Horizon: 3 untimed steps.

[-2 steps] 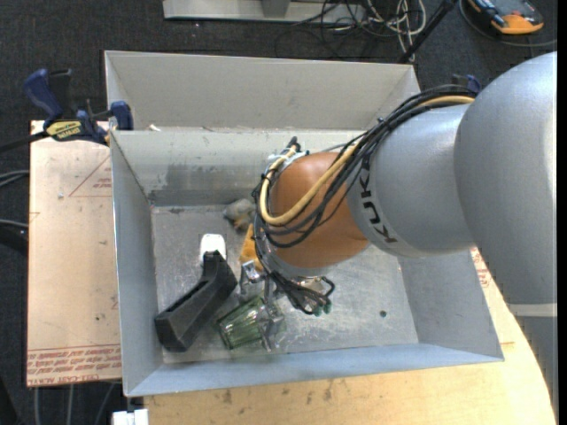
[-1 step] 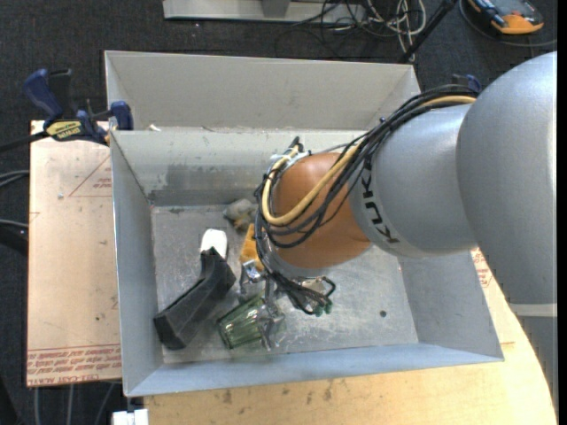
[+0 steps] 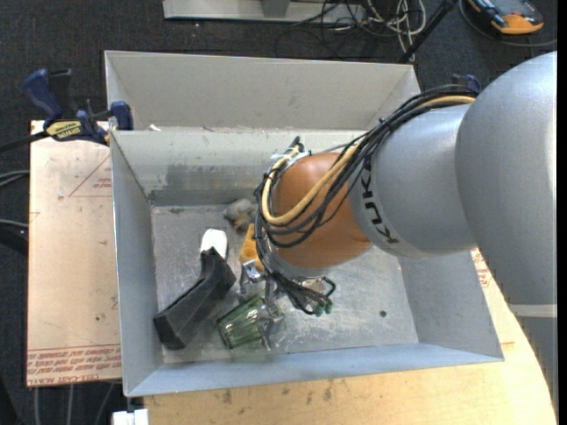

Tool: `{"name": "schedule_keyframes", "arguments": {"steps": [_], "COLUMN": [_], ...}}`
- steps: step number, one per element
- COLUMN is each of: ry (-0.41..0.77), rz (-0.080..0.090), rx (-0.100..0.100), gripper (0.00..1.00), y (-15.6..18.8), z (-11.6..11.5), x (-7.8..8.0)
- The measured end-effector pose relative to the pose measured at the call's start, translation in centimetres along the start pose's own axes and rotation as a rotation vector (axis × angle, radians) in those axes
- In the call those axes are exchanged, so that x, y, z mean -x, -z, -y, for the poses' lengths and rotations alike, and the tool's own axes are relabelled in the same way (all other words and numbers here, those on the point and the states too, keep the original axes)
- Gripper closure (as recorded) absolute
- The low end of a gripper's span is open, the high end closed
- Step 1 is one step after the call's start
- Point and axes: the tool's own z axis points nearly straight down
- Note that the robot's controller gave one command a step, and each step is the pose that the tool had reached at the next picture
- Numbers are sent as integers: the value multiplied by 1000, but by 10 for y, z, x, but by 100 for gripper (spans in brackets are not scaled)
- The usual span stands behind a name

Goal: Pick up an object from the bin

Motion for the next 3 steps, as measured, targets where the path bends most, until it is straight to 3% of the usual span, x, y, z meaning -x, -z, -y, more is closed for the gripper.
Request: {"name": "schedule_keyframes", "arguments": {"steps": [3], "ry": [0], "rz": [0], "rx": [1], "gripper": [100], "y": [0], "z": [0], "x": [0]}}
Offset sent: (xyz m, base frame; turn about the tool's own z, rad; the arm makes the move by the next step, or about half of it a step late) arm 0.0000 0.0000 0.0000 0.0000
